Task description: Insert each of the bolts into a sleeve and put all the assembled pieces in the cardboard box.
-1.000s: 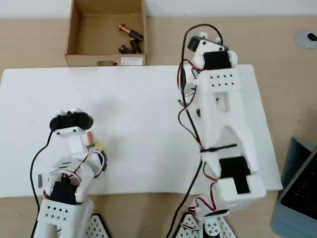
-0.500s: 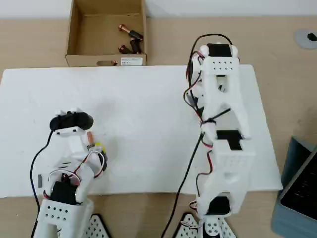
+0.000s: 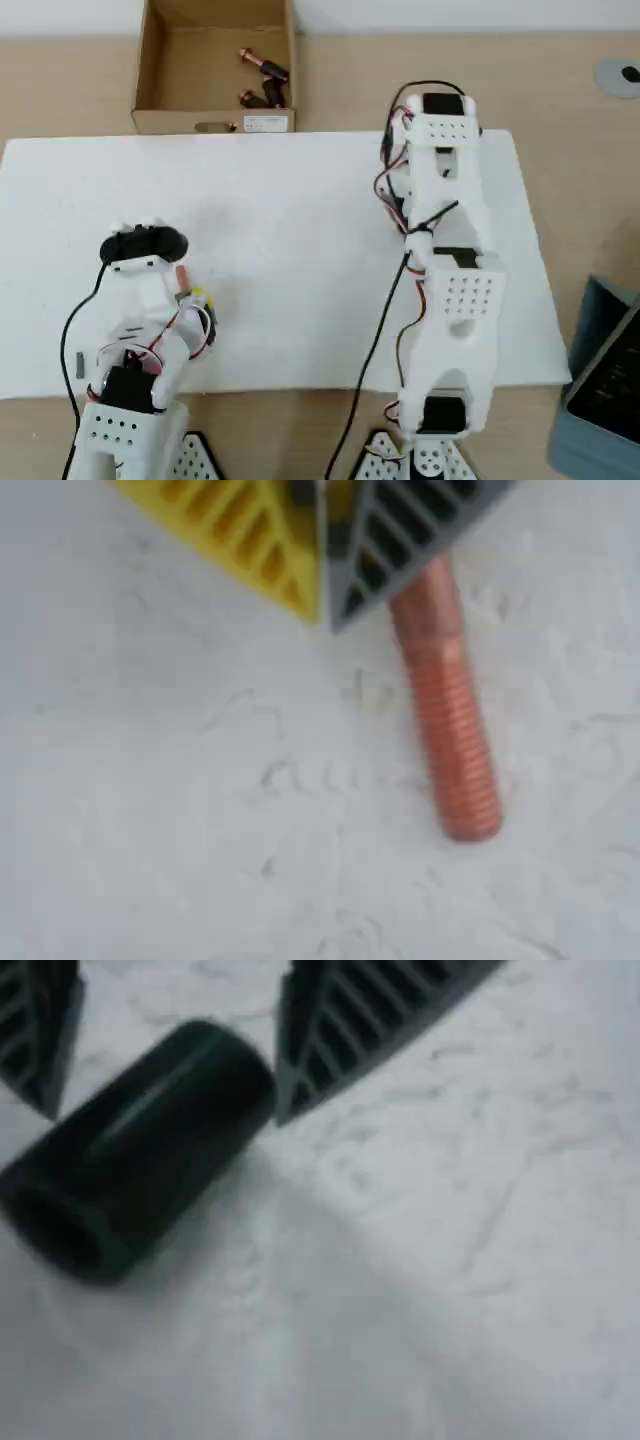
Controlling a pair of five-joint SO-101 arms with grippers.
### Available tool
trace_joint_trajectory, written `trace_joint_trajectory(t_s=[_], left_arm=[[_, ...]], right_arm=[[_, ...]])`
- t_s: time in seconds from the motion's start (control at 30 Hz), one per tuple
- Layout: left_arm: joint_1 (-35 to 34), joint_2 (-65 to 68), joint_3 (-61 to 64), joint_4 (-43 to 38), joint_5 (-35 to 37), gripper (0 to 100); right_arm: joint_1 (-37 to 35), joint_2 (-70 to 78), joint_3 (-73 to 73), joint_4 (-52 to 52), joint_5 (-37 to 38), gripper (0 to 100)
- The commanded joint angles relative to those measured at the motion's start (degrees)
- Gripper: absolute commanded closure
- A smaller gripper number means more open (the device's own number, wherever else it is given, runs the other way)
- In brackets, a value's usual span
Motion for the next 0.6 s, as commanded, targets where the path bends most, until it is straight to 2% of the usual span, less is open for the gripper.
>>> trace_joint_trajectory(t_s=[0.0,0.23,0.4,0.57], left_arm=[[0.09,-0.48,-0.53,-0.70,0.00,100],[0.09,-0.48,-0.53,-0.70,0.00,100],[0.09,-0.48,-0.53,-0.70,0.00,100],[0.09,-0.48,-0.53,-0.70,0.00,100]], right_arm=[[1.71,1.19,-4.18,-0.09,-0.18,84.1],[1.45,3.91,-4.88,-0.09,-0.18,84.3],[1.36,4.44,-4.97,-0.18,-0.18,96.5],[1.27,4.09,-5.05,0.00,0.00,98.9]])
